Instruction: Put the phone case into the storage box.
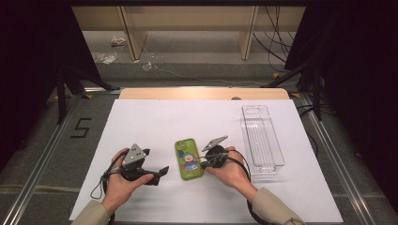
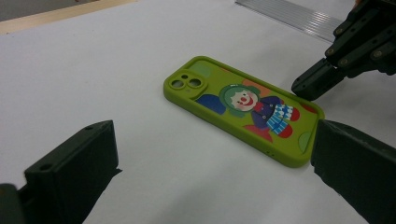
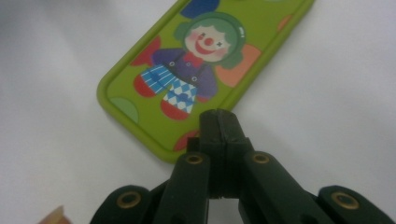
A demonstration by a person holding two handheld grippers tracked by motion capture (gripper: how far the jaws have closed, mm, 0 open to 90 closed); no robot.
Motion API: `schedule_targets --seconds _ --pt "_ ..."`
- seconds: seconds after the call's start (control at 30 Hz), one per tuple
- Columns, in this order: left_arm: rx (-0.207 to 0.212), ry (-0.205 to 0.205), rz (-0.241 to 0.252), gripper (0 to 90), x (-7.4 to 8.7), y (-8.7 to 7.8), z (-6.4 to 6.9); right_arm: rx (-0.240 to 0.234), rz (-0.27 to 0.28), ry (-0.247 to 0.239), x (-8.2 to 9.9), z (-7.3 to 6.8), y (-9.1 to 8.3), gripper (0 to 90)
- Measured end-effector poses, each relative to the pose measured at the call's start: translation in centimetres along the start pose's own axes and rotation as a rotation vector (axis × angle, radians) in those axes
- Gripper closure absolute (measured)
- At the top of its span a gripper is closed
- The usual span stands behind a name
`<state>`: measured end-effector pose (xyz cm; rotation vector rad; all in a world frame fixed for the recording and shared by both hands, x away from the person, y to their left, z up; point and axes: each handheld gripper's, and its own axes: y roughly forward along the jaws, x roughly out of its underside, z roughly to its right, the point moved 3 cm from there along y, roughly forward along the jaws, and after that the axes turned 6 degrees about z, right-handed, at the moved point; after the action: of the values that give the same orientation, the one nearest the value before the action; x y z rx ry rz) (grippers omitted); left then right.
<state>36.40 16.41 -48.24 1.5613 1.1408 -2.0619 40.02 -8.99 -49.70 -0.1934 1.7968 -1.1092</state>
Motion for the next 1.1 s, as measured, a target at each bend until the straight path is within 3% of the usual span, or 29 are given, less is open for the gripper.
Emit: schedule_targets --seconds 0.27,0.47,1.1 --pt "-0.002 -0.002 -0.009 0.2 0.1 0.1 0.0 -0.057 0.017 -0.018 -0.3 -2.0 0.9 90.0" --pt "-0.006 -0.001 -0.013 0.2 0.1 0.1 -0.1 -0.073 0.037 -0.043 -0.6 -3.1 1.6 90.0" --pt "-0.008 0.0 -0.022 0.4 0.2 0.1 -0.1 -0.107 0.078 -0.07 -1.2 -4.9 3.0 90.0"
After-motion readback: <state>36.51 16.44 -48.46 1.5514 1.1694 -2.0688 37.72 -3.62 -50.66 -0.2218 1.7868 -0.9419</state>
